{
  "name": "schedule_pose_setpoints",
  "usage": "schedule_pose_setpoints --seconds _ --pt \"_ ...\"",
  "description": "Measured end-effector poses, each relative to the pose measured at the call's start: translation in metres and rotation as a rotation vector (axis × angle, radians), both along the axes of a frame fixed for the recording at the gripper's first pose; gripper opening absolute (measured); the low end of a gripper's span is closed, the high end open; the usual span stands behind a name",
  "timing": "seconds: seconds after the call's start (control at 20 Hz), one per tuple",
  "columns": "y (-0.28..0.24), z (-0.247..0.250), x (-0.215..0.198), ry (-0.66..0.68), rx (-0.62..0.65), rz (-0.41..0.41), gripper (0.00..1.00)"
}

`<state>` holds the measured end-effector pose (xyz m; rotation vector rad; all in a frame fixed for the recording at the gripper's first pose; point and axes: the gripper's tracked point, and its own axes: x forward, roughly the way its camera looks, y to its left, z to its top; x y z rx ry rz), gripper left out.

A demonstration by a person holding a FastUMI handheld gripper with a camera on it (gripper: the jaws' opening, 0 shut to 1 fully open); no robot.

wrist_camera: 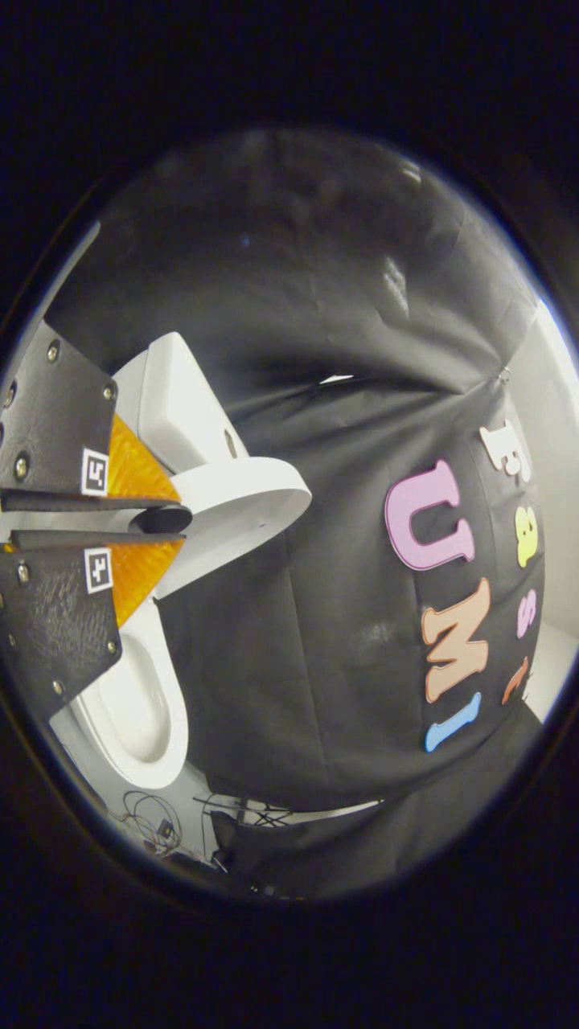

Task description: Open the toilet lid.

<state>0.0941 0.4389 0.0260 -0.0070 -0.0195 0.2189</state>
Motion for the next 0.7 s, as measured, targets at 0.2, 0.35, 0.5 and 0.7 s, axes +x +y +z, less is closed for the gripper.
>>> schedule_pose_setpoints --seconds 0.2,0.35,0.5,0.7 --pt "0.010 -0.010 0.001 0.011 -0.006 0.008 0.16" --pt "0.012 -0.016 0.001 0.014 -0.077 -0.026 0.17" --pt "0.023 -0.042 0.000 0.077 -0.177 0.000 0.31" --pt "0.029 -0.082 -0.004 0.193 -0.283 0.017 0.86"
